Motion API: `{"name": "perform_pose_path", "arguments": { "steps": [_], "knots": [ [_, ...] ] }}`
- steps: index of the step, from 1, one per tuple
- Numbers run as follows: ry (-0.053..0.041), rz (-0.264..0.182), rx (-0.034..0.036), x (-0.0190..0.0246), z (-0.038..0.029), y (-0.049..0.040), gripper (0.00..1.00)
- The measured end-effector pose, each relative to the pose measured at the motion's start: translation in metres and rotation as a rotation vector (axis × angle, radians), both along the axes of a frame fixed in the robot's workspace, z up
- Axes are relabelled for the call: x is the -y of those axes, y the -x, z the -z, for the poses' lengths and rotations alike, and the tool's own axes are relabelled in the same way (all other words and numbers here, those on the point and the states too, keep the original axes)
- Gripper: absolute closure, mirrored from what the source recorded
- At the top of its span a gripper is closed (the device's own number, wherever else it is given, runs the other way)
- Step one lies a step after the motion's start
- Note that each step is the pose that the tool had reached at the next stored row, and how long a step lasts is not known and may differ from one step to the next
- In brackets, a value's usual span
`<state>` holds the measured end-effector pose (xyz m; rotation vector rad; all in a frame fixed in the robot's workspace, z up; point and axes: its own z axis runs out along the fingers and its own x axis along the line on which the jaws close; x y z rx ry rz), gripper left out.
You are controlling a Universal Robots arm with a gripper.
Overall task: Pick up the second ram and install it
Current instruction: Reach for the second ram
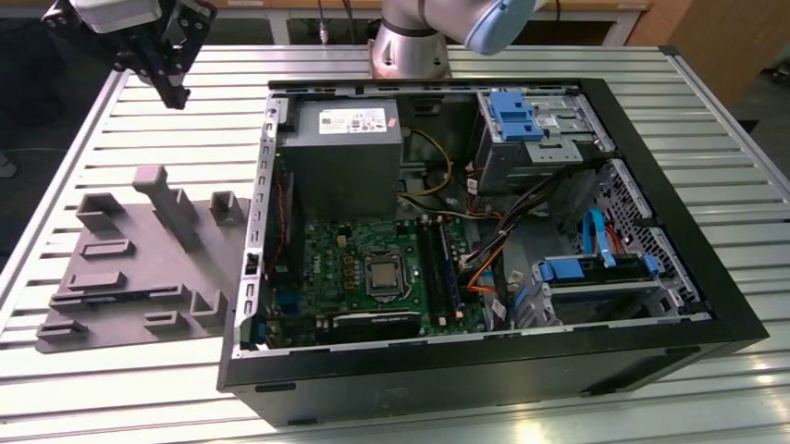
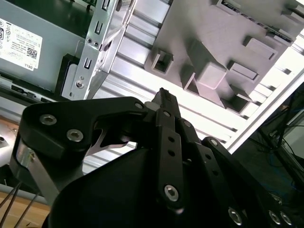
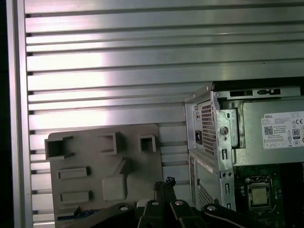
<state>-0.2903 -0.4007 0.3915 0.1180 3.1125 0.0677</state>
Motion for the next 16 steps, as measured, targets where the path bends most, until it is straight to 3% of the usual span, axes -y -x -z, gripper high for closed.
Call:
{"name": "perform_pose_path", "arguments": {
  "steps": [16],
  "knots": [
    [0.0, 0.0, 0.0, 0.0012, 0.0012, 0.0124, 0.89]
  ]
}}
